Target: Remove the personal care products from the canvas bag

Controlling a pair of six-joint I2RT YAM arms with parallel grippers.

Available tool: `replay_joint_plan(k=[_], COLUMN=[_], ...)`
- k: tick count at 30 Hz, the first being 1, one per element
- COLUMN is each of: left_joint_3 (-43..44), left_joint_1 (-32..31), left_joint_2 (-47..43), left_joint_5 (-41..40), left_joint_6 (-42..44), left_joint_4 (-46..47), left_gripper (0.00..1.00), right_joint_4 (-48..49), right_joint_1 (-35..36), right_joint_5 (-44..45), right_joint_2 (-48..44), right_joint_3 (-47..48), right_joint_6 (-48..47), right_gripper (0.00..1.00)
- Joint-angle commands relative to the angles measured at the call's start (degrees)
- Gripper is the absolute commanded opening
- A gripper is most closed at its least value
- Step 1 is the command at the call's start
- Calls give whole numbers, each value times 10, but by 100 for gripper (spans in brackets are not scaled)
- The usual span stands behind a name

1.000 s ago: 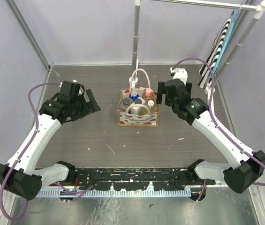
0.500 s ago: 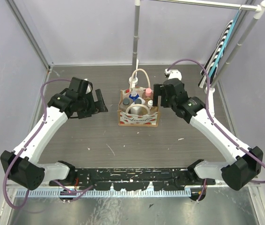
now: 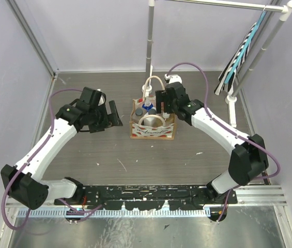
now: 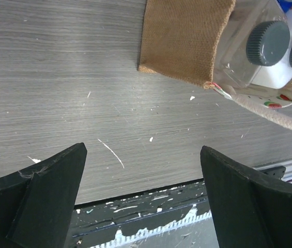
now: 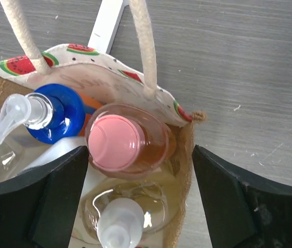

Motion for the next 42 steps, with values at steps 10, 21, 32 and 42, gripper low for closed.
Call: replay_joint_plan(k=[10, 21, 32, 42], left_joint_3=[3, 47, 22, 12], left_joint_1=[-43, -67, -70, -70], left_joint_2=[43, 112, 85, 75], left_joint_5=[-40, -183, -200, -196], left_joint_6=[-12, -42, -64, -60], left_joint_4=[13, -109, -79, -72], left_gripper=[99, 99, 99, 99], right_joint_4=[86, 51, 42, 10], right_joint_1=[2, 2, 3, 3], right_joint_5=[16, 2, 16, 6], right_joint_2=[22, 18, 23, 40], right_joint_3=[61, 92, 73, 75], right_joint_6=[-23, -29, -31, -14], right_gripper=[51, 28, 38, 42])
